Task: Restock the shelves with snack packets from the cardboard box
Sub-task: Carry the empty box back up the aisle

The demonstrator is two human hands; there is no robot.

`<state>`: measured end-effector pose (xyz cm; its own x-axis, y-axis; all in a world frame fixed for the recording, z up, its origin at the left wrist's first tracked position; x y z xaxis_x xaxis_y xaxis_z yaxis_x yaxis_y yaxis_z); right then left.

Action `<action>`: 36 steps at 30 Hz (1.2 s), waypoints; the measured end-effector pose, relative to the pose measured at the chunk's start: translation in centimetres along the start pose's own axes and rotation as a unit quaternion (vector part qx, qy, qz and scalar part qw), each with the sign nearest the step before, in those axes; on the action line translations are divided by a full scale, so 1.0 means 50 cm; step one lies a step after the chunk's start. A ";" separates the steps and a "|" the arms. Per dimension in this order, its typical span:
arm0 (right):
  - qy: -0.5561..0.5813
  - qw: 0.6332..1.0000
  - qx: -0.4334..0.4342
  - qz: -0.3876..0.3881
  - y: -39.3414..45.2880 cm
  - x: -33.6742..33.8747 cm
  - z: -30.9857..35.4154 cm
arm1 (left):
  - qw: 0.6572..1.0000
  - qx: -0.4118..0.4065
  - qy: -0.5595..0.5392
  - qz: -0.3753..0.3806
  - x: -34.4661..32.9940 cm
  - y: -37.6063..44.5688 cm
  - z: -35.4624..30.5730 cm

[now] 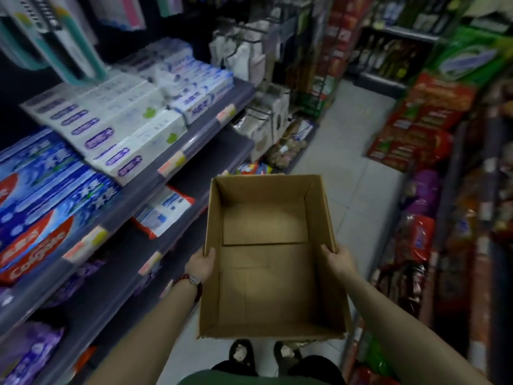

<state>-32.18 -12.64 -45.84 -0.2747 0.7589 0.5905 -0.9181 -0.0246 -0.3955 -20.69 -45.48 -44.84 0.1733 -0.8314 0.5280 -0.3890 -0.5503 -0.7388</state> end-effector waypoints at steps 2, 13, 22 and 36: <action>0.005 0.999 -0.020 -0.028 -0.001 0.026 -0.016 | 0.999 -0.024 0.036 0.015 -0.014 0.017 -0.045; 0.063 0.989 -0.064 -0.117 0.044 0.225 -0.051 | 0.973 -0.127 0.183 0.060 -0.196 0.027 -0.349; 0.092 0.981 -0.077 -0.154 0.213 0.421 -0.056 | 0.967 -0.181 0.172 0.044 -0.340 -0.012 -0.621; 0.100 0.971 -0.091 -0.196 0.489 0.646 -0.066 | 0.958 -0.215 0.177 0.068 -0.543 0.037 -0.974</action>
<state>-62.56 13.41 -38.73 0.1637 0.7986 0.5792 -0.8703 0.3934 -0.2965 -70.20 -20.17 -40.15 -0.1930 -0.7736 0.6036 -0.7357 -0.2930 -0.6107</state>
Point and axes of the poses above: each hand's wrist, its own y-axis towards the middle knuckle, its own x-axis out of the back of the hand, z = x × y, the point moved 4 cm from there along y, towards the middle knuckle, and after that the axes turned 14 degrees about x, right-handed, at the moved point
